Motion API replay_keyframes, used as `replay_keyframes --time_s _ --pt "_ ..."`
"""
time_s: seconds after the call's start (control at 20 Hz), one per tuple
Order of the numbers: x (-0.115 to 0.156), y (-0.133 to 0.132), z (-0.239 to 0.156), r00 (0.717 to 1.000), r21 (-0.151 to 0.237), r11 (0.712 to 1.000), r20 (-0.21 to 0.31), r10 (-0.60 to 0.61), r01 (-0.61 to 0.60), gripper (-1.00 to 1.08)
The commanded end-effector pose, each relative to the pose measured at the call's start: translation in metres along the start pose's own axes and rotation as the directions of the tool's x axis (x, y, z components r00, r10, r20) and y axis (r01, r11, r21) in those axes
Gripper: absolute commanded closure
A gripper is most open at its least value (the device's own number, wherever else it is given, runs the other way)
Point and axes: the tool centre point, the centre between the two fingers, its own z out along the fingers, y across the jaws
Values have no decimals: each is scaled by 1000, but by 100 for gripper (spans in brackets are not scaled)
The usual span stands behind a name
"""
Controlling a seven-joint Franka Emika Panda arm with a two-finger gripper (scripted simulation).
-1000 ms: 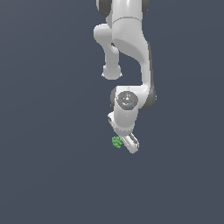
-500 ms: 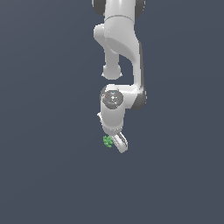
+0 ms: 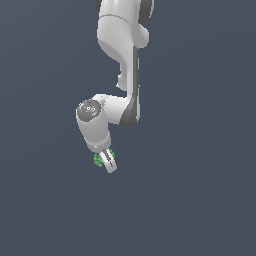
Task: Pick up the object and move it to a goal position.
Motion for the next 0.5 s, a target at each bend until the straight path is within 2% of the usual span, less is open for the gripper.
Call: replay_keyframes --time_s 0.0,0.2,0.45 --pt "18 11 -2 1000 0 1000 0 -2 2 108" --pt "36 21 -4 1000 0 1000 0 -2 2 108" --pt "43 23 -4 1000 0 1000 0 -2 2 108"
